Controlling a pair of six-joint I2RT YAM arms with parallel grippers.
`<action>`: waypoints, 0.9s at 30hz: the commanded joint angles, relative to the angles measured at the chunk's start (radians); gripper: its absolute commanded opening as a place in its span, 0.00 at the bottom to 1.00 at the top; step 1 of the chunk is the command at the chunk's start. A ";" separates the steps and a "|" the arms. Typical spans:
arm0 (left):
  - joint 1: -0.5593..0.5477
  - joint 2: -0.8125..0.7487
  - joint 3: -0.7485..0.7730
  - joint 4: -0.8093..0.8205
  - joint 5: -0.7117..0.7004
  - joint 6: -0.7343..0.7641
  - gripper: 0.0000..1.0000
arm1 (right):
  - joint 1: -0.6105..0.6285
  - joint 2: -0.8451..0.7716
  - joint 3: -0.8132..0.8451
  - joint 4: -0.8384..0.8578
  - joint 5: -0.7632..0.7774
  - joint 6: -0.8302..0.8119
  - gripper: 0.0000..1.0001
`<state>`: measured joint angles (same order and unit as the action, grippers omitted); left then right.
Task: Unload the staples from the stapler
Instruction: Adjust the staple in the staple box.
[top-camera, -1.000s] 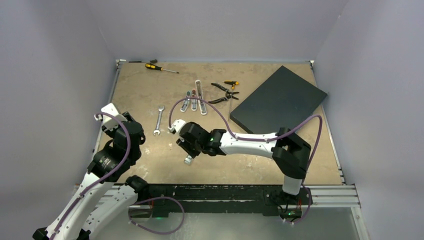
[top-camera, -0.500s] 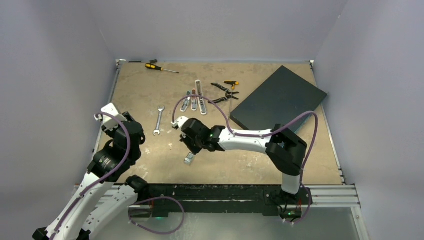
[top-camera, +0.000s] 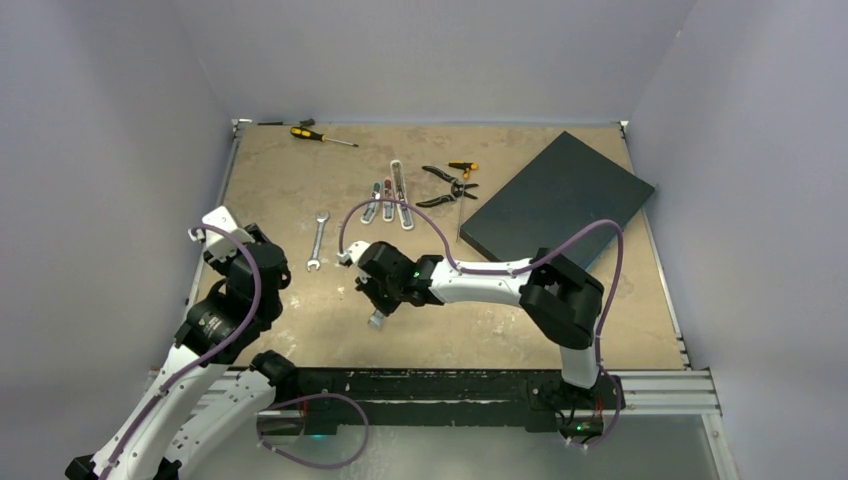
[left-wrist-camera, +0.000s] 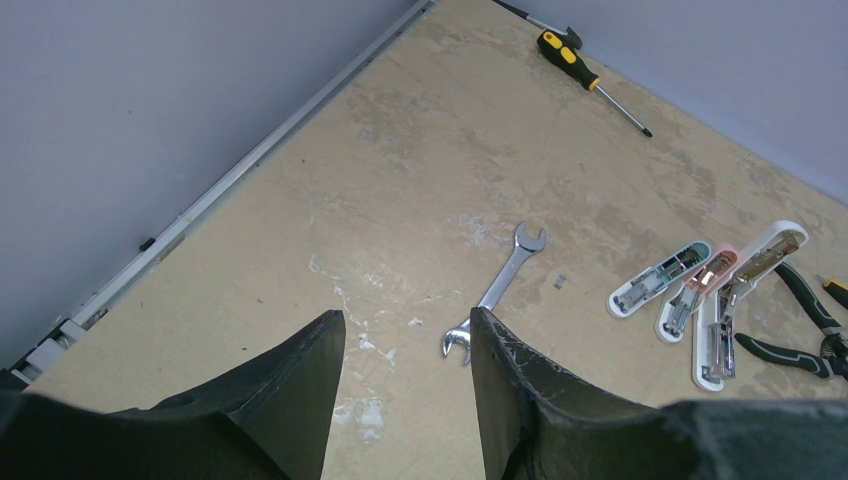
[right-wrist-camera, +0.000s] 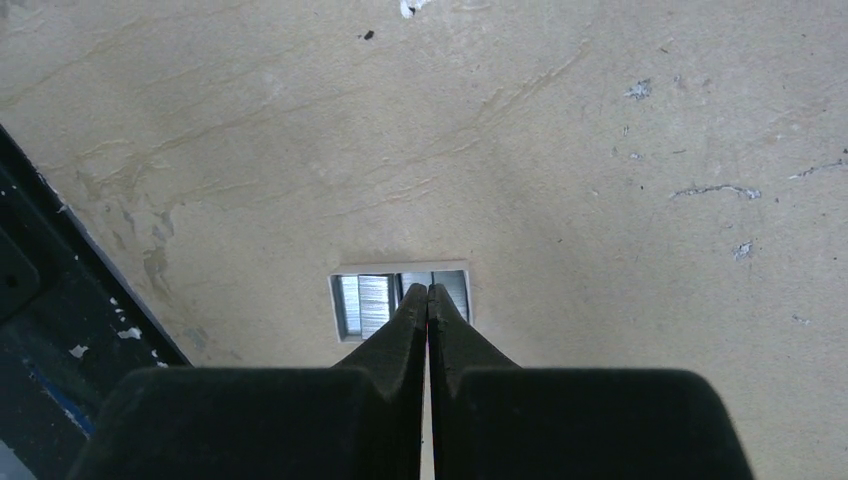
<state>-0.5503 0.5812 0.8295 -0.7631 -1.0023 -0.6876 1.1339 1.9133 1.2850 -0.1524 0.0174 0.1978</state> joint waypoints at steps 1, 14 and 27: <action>0.003 0.002 0.010 0.034 -0.002 0.014 0.48 | 0.006 0.009 0.046 0.016 -0.015 -0.018 0.00; 0.002 0.002 0.010 0.035 -0.002 0.014 0.48 | 0.013 0.021 0.040 0.004 -0.014 -0.024 0.00; 0.002 0.004 0.010 0.035 -0.002 0.015 0.48 | 0.015 0.016 0.027 -0.008 -0.015 -0.026 0.00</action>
<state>-0.5503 0.5816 0.8295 -0.7631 -1.0023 -0.6876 1.1408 1.9419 1.3003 -0.1497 0.0078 0.1890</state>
